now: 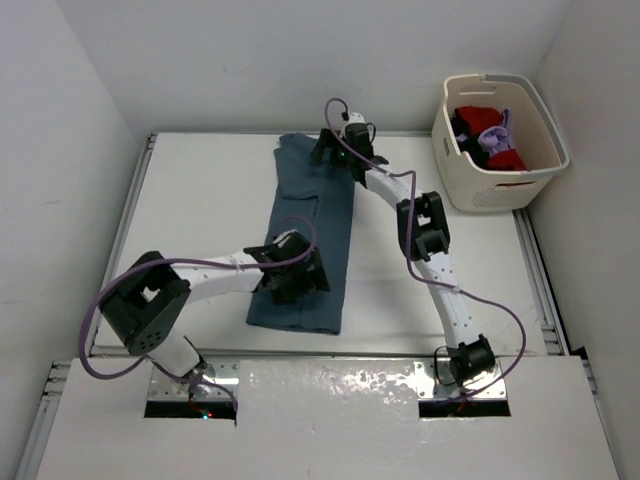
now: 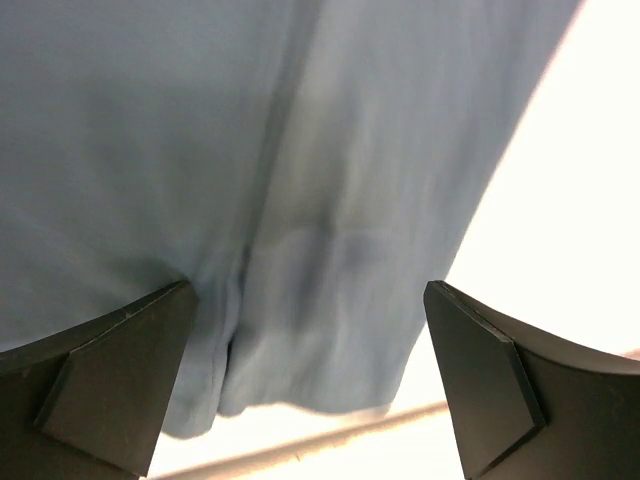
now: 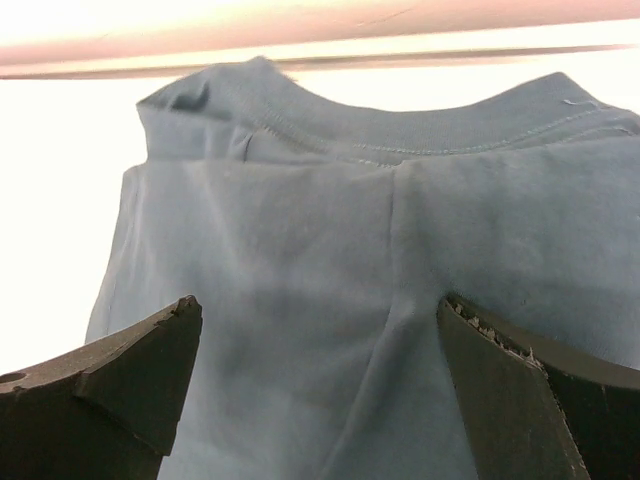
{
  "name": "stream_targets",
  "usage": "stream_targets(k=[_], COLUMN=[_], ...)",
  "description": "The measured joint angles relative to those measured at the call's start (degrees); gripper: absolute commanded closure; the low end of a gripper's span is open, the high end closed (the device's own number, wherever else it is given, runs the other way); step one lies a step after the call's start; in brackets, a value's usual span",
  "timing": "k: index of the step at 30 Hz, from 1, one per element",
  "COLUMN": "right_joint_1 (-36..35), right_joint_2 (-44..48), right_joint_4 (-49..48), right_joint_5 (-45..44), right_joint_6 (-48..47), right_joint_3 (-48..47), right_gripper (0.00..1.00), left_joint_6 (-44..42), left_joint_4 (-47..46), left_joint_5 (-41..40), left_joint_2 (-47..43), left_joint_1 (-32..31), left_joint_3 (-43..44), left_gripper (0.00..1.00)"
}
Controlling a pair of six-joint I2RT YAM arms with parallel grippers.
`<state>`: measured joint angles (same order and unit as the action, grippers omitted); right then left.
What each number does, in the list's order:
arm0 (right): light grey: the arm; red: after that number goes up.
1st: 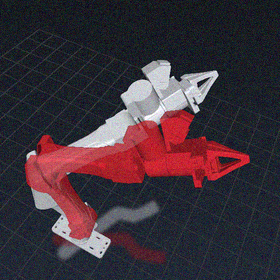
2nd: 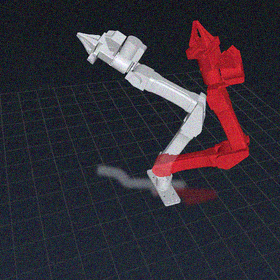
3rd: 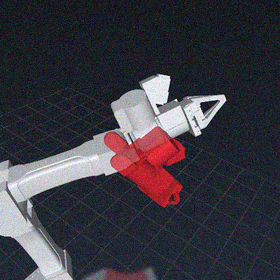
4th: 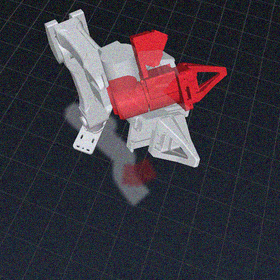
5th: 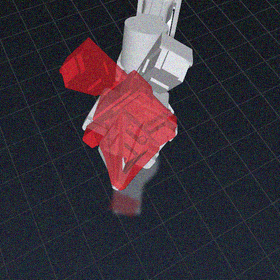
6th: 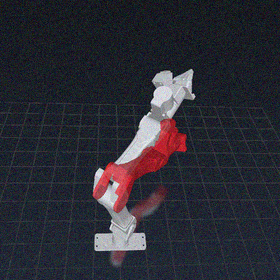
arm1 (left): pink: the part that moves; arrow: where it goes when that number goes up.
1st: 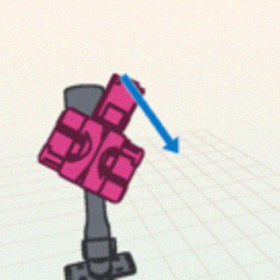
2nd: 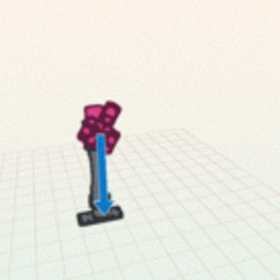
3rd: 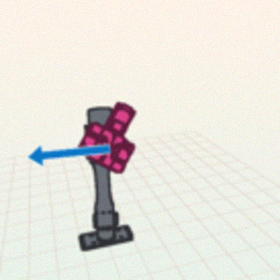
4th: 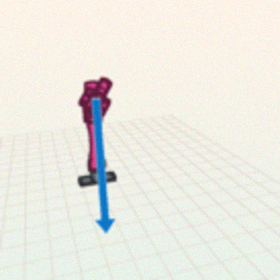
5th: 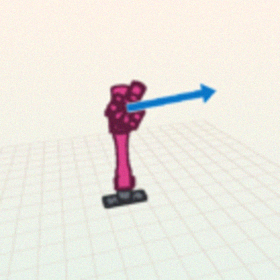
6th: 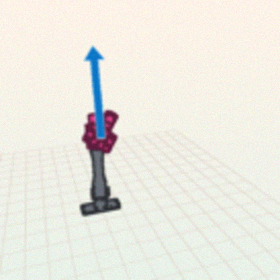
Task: Fold and stack the t-shirts
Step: Rotate the tshirt 90 degrees
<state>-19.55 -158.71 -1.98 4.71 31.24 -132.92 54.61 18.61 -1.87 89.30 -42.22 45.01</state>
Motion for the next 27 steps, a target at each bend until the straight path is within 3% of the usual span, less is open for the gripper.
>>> stream_targets(k=[4,10,16,19,23,27], right_joint_1=[-1.79,-2.97,-2.69,-2.67,-2.05,-0.57], right_joint_2=[-0.07,0.0,6.12,14.27,33.99,55.34], right_joint_4=[-0.87,-0.57,5.14,9.16,8.98,4.26], right_joint_5=[-0.07,0.5,2.67,2.45,0.59,-1.31], right_joint_6=[0.37,-1.05,-6.1,-9.42,-11.58,-11.54], right_joint_3=[0.11,0.15,5.75,12.24,31.41,53.94], right_gripper=[0.01,0.01,0.01,0.01,0.01,0.01], left_joint_6=[4.15,5.31,3.3,3.23,3.74,1.53], left_joint_4=[1.99,6.4,13.29,17.62,16.85,11.13], left_joint_5=[3.43,4.44,-4.35,-13.53,-23.45,-24.22], left_joint_2=[1.49,6.36,2.89,-4.17,-17.73,-28.81], left_joint_1=[-7.65,-12.17,-14.12,-14.21,-12.44,-1.6], left_joint_3=[1.7,8.66,13.35,13.46,8.35,-4.33], left_gripper=[0.0,0.0,0.0,0.0,0.0,0.0])
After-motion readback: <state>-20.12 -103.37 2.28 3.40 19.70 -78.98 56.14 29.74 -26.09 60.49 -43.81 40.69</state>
